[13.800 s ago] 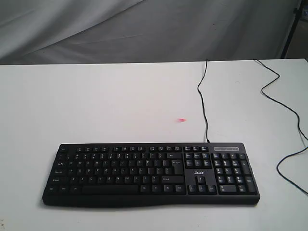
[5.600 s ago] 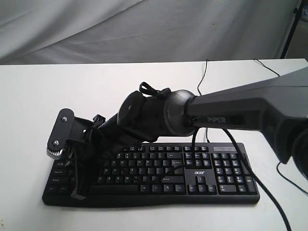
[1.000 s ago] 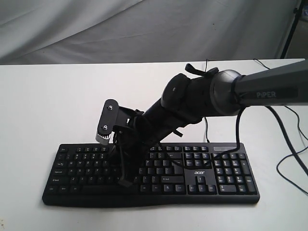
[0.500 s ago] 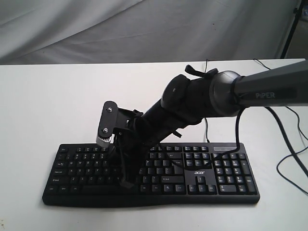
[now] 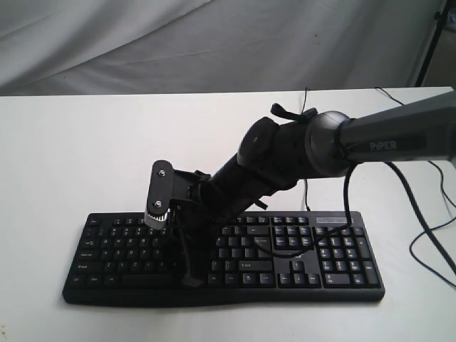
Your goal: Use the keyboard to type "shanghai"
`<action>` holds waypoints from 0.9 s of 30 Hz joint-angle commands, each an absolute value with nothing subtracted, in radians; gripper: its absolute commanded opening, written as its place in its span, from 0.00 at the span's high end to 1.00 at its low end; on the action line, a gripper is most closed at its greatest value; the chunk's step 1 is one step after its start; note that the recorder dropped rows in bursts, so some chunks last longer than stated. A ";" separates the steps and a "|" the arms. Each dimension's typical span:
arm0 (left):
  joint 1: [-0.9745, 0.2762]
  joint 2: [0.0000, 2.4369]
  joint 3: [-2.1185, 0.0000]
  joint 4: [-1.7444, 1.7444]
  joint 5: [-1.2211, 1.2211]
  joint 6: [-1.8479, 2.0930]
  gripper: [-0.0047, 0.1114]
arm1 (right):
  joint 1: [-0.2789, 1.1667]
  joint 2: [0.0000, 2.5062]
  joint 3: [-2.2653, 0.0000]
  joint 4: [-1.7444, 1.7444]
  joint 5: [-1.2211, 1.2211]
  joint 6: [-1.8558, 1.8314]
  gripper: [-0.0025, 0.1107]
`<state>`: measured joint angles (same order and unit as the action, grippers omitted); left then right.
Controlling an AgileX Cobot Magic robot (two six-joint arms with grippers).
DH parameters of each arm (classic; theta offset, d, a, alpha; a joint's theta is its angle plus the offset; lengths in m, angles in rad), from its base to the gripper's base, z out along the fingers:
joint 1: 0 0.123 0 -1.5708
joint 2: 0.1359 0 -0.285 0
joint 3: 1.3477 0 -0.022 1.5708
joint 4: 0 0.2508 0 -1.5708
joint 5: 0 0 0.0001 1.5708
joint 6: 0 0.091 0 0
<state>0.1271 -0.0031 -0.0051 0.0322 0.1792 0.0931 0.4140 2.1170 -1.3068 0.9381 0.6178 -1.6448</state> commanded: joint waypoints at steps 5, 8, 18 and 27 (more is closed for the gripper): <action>0.123 0.000 0.000 0.032 0.174 0.090 0.95 | 0.408 2.116 -1.300 0.955 0.637 -1.668 0.98; 0.123 0.000 0.000 0.032 0.174 0.090 0.95 | 0.408 2.116 -1.300 0.955 0.628 -1.668 0.98; 0.123 0.000 0.000 0.032 0.174 0.090 0.95 | 0.410 2.122 -1.300 0.959 0.614 -1.670 0.98; 0.123 0.000 0.000 0.032 0.174 0.090 0.95 | 0.410 2.122 -1.300 0.959 0.614 -1.670 0.98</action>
<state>0.1271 -0.0031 -0.0051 0.0322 0.1792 0.0931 0.4140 2.1191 -1.3068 0.9461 0.6146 -1.6606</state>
